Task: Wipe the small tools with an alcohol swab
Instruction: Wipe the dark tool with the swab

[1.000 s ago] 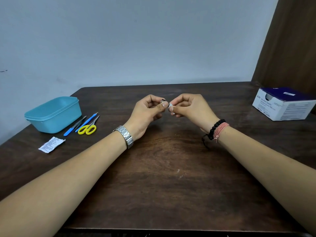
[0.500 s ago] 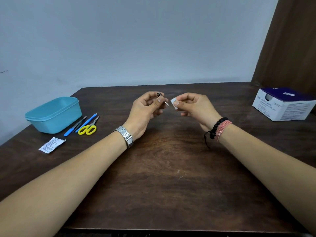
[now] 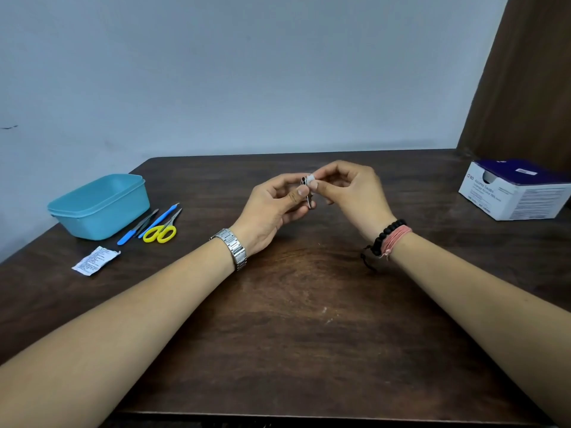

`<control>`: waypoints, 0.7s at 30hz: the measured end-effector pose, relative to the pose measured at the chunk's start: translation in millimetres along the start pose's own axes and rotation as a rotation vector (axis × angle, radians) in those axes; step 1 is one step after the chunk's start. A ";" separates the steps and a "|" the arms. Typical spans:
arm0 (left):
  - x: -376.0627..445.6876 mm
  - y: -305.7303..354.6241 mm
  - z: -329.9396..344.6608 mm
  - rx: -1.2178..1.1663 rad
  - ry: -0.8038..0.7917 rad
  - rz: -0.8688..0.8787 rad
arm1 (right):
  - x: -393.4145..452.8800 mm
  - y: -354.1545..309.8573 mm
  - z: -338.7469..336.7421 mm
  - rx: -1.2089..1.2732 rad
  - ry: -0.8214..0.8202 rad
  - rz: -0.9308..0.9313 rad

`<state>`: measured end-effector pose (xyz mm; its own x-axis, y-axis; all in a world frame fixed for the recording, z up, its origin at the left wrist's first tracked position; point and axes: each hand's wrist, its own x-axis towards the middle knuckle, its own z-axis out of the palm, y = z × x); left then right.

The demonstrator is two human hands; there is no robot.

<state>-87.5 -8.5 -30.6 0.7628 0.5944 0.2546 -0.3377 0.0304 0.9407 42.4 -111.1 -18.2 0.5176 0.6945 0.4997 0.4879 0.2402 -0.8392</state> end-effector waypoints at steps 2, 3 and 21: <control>-0.1 -0.4 1.6 -0.013 -0.009 -0.009 | 0.3 -0.7 -1.6 -0.004 0.000 -0.007; -0.1 0.4 1.3 -0.031 -0.002 -0.007 | -0.4 -0.7 -1.3 -0.019 -0.016 -0.017; 2.0 2.4 -4.1 -0.002 0.016 -0.089 | 1.0 3.6 -0.5 -0.074 -0.079 -0.077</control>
<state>-89.0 -4.0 -28.8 0.7810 0.6018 0.1669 -0.2705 0.0851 0.9590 45.0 -109.8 -20.6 0.4211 0.7276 0.5416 0.5764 0.2463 -0.7791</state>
